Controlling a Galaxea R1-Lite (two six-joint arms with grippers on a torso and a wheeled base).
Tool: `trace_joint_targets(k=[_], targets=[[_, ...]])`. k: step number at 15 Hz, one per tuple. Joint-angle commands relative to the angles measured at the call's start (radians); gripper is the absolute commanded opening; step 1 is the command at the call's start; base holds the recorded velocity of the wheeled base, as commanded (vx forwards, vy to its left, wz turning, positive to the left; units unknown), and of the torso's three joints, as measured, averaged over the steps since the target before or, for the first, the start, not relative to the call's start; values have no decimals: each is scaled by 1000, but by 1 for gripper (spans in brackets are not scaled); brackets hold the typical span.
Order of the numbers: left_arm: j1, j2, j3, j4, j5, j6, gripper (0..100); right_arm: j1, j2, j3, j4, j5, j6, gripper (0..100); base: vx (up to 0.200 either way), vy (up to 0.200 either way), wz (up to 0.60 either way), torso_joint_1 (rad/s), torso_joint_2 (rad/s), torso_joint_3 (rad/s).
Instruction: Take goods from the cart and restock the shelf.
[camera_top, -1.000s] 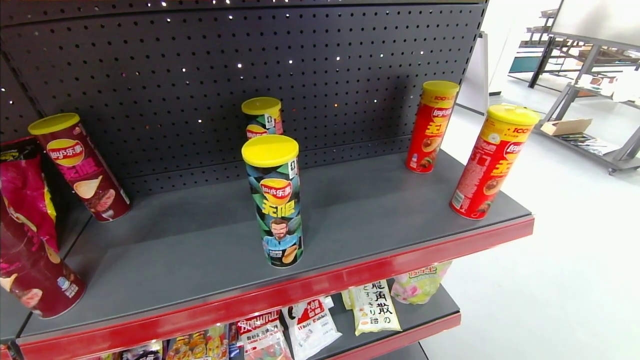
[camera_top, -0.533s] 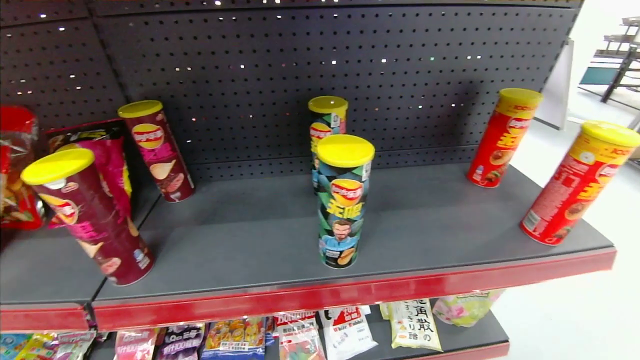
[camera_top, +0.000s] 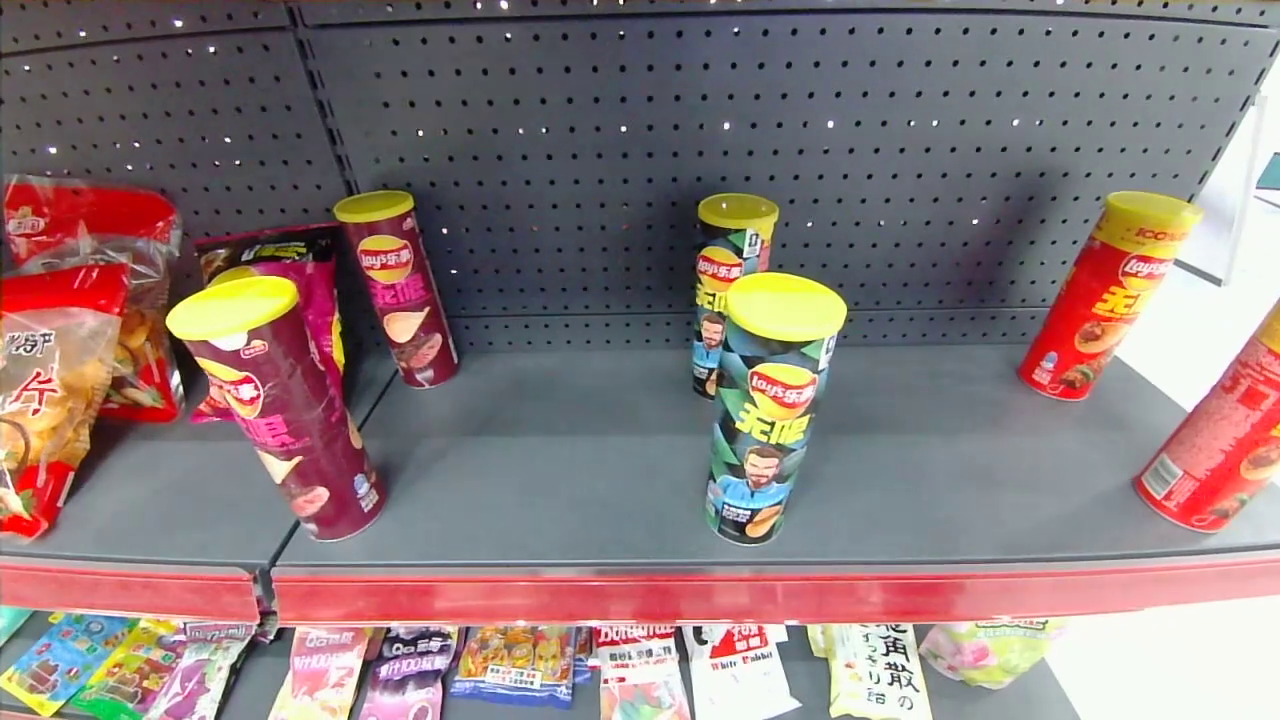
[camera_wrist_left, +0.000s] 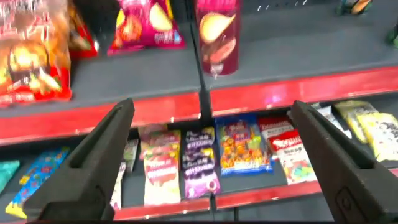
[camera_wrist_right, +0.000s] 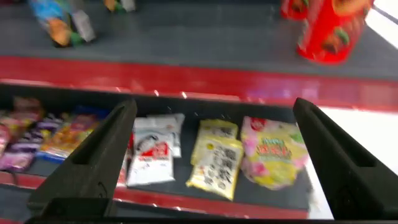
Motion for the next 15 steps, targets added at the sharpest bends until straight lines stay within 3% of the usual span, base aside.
trace_joint_targets(k=[1,4,5,6,9,11,15], targets=[[0,-14,27,0,-1,0,100,-13,403,-374,10,100,122,100,0,0,0,0,0,0],[0,-14,69,-6,0,0,100,87,655,-454,8,222,-168,100,0,0,0,0,0,0],[0,-14,69,-6,0,0,100,87,655,-454,8,222,-168,100,0,0,0,0,0,0],[0,-14,87,-34,5,0,100,176,764,-452,8,215,-218,100,0,0,0,0,0,0],[0,-14,202,-161,5,1,100,288,995,-491,-15,74,-218,100,0,0,0,0,0,0],[0,-14,293,-268,13,9,100,309,1132,-528,-32,33,-220,100,0,0,0,0,0,0],[0,-14,308,-302,29,-6,100,309,1326,-572,-111,-24,-220,100,0,0,0,0,0,0]])
